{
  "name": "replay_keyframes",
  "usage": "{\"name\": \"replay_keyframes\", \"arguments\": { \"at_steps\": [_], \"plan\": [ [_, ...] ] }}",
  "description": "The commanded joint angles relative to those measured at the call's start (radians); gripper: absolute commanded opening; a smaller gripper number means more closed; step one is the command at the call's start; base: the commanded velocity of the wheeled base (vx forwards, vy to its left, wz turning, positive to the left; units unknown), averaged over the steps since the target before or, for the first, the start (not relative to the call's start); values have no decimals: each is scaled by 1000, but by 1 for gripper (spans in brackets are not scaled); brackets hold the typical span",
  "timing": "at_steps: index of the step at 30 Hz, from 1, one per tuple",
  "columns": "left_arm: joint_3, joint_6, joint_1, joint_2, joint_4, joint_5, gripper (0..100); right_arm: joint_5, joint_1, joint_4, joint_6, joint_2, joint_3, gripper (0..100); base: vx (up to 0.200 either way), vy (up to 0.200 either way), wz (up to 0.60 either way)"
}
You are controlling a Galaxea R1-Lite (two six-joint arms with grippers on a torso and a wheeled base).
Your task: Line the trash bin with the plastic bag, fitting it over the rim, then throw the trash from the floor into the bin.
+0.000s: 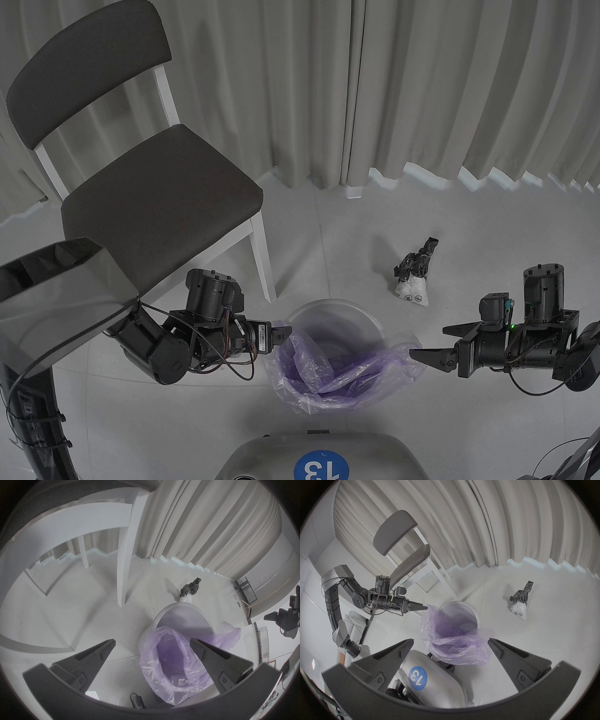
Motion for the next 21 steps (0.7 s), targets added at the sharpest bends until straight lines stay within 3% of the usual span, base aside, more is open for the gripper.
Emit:
{"name": "replay_keyframes", "arguments": {
  "at_steps": [1,6,14,21],
  "plan": [
    [23,-1,4,-49,-6,0,100,0,1,0,0,1,2,100,0,0,0],
    [78,-5,5,-103,-55,-3,100,0,1,0,0,0,0,100,0,0,0],
    [250,-1,45,-181,-322,-46,100,-1,3,3,-2,8,-14,100,0,0,0],
    [235,-18,14,-169,-373,-69,100,-1,15,4,1,12,-14,100,0,0,0]
  ]
}}
